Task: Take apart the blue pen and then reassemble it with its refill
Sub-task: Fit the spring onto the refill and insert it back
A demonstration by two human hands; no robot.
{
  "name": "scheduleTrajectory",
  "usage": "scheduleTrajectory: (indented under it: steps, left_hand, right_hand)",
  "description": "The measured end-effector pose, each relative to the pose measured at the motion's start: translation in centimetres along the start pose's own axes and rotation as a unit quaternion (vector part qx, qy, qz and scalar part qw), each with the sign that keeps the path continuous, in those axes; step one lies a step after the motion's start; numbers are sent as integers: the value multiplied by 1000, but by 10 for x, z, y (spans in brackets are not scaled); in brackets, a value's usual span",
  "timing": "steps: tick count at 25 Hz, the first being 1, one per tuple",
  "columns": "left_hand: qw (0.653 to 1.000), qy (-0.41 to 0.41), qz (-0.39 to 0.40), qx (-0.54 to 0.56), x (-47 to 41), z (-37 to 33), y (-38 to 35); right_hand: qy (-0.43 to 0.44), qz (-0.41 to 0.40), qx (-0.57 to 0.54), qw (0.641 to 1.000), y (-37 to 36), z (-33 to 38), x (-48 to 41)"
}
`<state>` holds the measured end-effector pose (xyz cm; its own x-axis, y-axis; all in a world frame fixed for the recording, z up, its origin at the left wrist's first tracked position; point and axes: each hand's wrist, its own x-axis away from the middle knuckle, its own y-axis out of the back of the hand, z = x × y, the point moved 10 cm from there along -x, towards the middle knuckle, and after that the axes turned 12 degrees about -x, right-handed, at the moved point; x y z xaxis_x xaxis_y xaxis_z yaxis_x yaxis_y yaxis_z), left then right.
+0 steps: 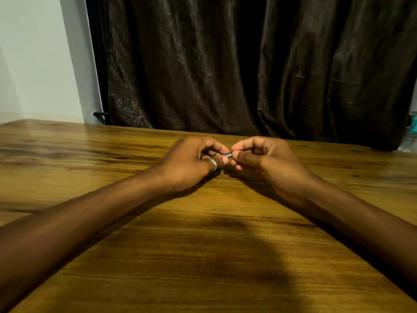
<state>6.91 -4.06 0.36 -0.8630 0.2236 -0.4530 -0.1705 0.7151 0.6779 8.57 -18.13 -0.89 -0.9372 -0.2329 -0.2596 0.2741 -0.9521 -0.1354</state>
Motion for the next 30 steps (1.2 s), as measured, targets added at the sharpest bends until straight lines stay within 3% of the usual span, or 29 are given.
scheduleTrajectory:
  steps: [9,15,21,30]
  left_hand:
    - [1000,13,-2,16,-1,2,-1]
    - [1000,8,2,19,0,-3,0]
    - [999,20,17,-37,-4,10,4]
    - [996,-7,28,-84,-4,10,6]
  right_hand:
    - [4,14,33,999,2,0,-2]
    - [-13,16,-35,999,-2,-4,-3]
    - [31,-37,-26,998,21,16,-10]
    - [-13,-6,-45,999,26,9,-13]
